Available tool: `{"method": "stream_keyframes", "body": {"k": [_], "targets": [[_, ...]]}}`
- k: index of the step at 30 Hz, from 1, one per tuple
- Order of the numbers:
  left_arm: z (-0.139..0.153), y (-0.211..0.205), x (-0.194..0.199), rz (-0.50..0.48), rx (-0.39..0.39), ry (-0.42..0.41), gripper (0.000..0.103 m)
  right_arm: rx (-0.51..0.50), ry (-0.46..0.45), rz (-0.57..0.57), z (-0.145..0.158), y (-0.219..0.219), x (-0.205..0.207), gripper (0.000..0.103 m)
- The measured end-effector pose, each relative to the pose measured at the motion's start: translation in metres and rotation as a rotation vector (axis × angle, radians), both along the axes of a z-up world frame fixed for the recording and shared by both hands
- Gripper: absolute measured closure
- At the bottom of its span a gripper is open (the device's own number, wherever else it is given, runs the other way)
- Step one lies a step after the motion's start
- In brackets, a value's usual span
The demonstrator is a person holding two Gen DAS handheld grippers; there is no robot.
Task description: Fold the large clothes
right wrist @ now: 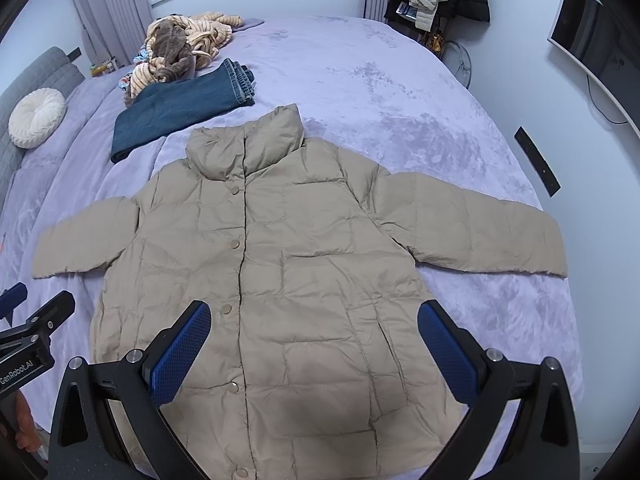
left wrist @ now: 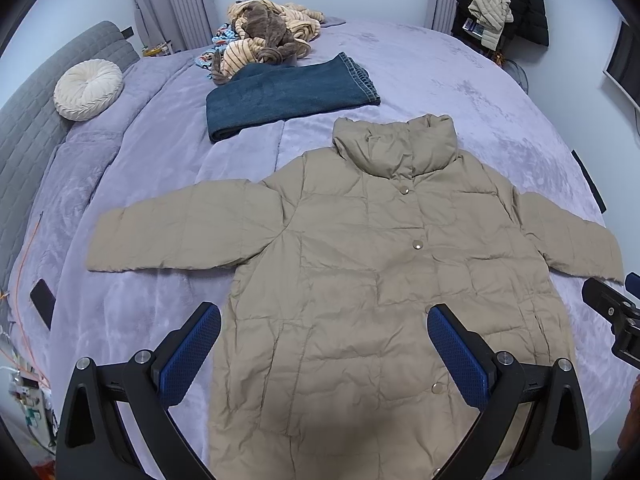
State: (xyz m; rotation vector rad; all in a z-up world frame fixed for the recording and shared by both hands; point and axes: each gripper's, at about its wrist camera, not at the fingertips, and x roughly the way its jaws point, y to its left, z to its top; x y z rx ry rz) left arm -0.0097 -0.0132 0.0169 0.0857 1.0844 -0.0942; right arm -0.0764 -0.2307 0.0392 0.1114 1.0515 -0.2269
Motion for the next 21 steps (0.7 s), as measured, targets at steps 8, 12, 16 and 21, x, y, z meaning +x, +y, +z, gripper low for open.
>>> {"method": "stream_keyframes", "body": {"k": [8, 12, 16, 21], "targets": [[0.0007, 0.002, -0.0002, 0.004, 0.001, 0.0, 0.0, -0.002, -0.001, 0.0, 0.0004, 0.0008, -0.0001, 0.0], [0.0009, 0.0031, -0.0004, 0.005, 0.001, -0.001, 0.0, -0.002, -0.002, 0.0, 0.0007, 0.0006, 0.0, 0.0], [0.0014, 0.005, -0.0011, 0.008, 0.003, -0.001, 0.0, -0.004, -0.002, 0.002, 0.0015, 0.0015, 0.0004, 0.0], [0.0013, 0.0051, -0.0012, 0.009, 0.002, -0.001, 0.0, -0.005, -0.003, 0.001, 0.0015, 0.002, 0.0, 0.0]]}}
